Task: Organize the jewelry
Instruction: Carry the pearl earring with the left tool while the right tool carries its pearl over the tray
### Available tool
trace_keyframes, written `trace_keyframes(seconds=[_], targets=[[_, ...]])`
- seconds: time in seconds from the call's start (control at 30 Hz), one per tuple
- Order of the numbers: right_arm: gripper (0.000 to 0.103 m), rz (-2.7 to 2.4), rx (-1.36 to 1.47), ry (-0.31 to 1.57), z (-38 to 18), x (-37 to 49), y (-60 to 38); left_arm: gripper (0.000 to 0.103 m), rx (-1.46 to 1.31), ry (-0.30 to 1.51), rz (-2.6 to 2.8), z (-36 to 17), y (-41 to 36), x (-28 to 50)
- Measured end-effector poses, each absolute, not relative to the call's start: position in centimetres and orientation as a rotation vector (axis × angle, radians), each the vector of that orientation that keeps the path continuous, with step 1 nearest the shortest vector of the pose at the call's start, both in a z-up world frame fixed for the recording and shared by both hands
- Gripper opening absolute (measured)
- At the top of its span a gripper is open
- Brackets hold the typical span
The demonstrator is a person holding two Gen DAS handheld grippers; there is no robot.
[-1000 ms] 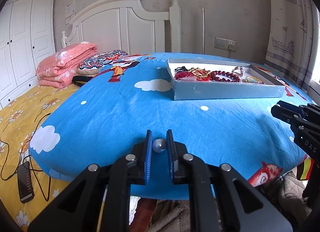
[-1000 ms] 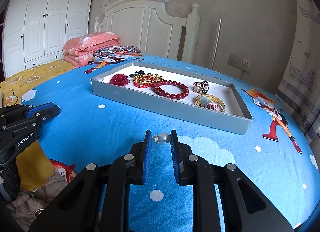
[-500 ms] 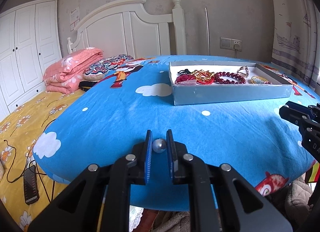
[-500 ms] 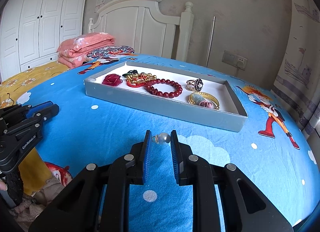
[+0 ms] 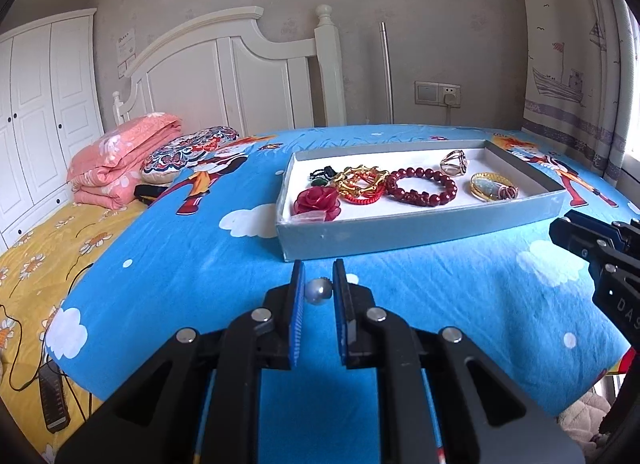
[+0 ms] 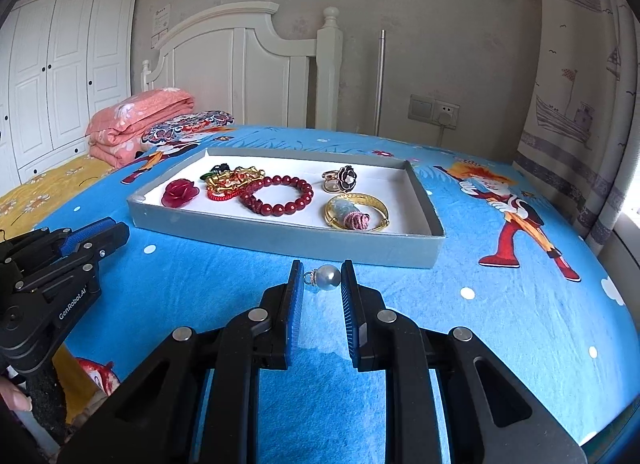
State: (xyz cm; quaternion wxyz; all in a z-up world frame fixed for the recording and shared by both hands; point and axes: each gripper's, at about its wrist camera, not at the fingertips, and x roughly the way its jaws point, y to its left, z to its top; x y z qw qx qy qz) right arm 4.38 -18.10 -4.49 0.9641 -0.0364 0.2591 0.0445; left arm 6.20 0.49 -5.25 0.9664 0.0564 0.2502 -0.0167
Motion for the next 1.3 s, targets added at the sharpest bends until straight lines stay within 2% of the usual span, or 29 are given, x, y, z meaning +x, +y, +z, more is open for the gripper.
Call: trace_keyframes(seconds=[0.53,1.0,1.3], targets=[[0.019,0.066,-0.081,0.507,-2.6,5.8,-18.5,0.014,0.099,0.487,-0.095,-3.0,-4.3,8.8],[0.019,0.024,-0.059,0.578,-0.6,15.3,-19.7,0.014,0.052,0.556,-0.032,0.2,-3.3,17.7],[0.019,-0.010,-0.064,0.626,-1.3,19.2,-19.9,0.014,0.092,0.570,0.027,0.0,-3.8,21.6]])
